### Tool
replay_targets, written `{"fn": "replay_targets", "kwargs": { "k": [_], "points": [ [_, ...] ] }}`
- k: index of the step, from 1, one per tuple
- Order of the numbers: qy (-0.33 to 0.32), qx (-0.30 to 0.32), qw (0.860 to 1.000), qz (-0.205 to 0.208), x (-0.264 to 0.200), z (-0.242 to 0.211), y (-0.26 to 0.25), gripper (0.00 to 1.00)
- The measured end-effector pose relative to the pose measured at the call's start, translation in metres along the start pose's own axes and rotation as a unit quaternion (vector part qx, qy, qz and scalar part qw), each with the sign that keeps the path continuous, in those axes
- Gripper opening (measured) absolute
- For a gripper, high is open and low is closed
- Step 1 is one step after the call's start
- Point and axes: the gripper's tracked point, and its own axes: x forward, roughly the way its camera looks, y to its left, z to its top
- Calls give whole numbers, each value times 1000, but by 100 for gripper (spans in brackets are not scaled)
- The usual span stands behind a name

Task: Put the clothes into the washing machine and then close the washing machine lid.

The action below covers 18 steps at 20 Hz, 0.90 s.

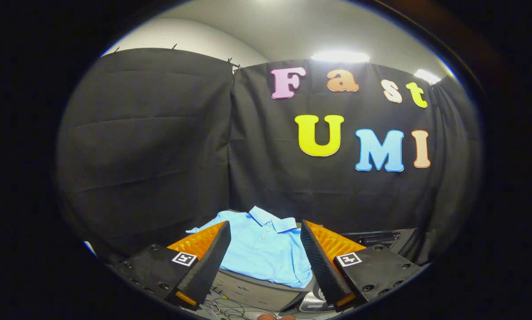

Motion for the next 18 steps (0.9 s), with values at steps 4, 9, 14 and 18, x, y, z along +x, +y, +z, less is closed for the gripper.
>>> {"fn": "replay_targets", "kwargs": {
  "k": [4,9,14,18],
  "points": [
    [39,2,999,-1,42,-21,5,98],
    [78,-8,997,2,88,-47,12,98],
    [102,-15,995,-1,121,-83,22,98],
    [126,-34,991,-5,137,-108,21,98]
  ]
}}
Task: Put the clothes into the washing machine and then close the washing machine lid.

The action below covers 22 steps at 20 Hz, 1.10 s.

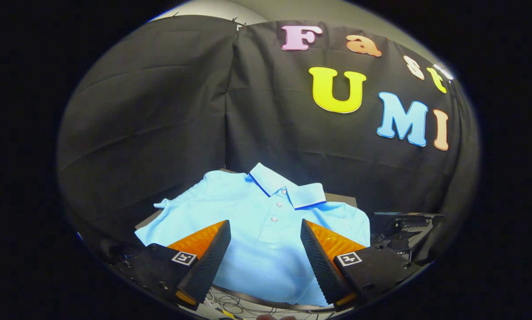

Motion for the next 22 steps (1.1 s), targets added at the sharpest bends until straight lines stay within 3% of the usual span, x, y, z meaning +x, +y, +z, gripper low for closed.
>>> {"fn": "replay_targets", "kwargs": {
  "k": [13,19,22],
  "points": [
    [49,-1,999,-4,37,-34,1,98],
    [57,33,998,19,43,-42,3,98],
    [44,10,999,25,39,-39,6,97]
  ]
}}
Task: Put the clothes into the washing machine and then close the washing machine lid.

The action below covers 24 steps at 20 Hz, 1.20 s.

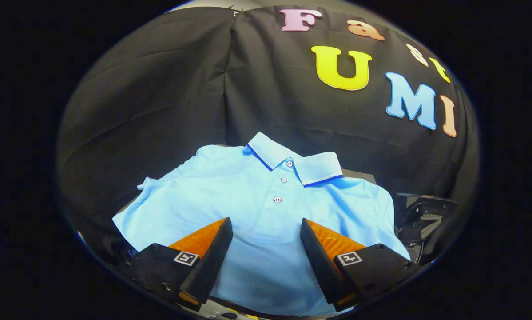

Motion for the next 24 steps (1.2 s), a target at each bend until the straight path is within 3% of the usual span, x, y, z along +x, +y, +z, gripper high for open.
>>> {"fn": "replay_targets", "kwargs": {
  "k": [1,2,5,9,10,13,18,24],
  "points": [
    [2,-4,1000,3,1,-4,2,97],
    [0,-3,1000,1,1,-2,2,85],
    [19,-5,1000,16,0,-2,7,84],
    [9,-55,998,0,0,1,10,24],
    [4,-71,997,-8,2,1,10,2],
    [-4,-109,994,-22,0,-1,10,2],
    [4,-35,999,15,1,-2,9,1],
    [-32,-35,999,20,-26,33,11,1]
  ]
}}
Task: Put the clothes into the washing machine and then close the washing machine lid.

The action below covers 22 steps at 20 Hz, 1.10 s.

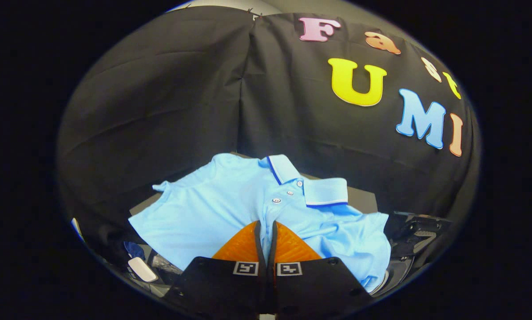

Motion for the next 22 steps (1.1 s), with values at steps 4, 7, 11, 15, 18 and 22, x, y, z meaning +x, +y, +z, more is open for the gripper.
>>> {"fn": "replay_targets", "kwargs": {
  "k": [4,7,11,15,18,22],
  "points": [
    [-33,10,999,-4,-18,35,3,1],
    [-73,22,997,-11,-36,75,6,1],
    [-121,33,992,-20,-63,127,6,1],
    [-163,34,986,-25,-88,170,8,1],
    [-176,33,983,-29,-95,185,5,1],
    [-175,46,983,-33,-97,185,-11,1]
  ]
}}
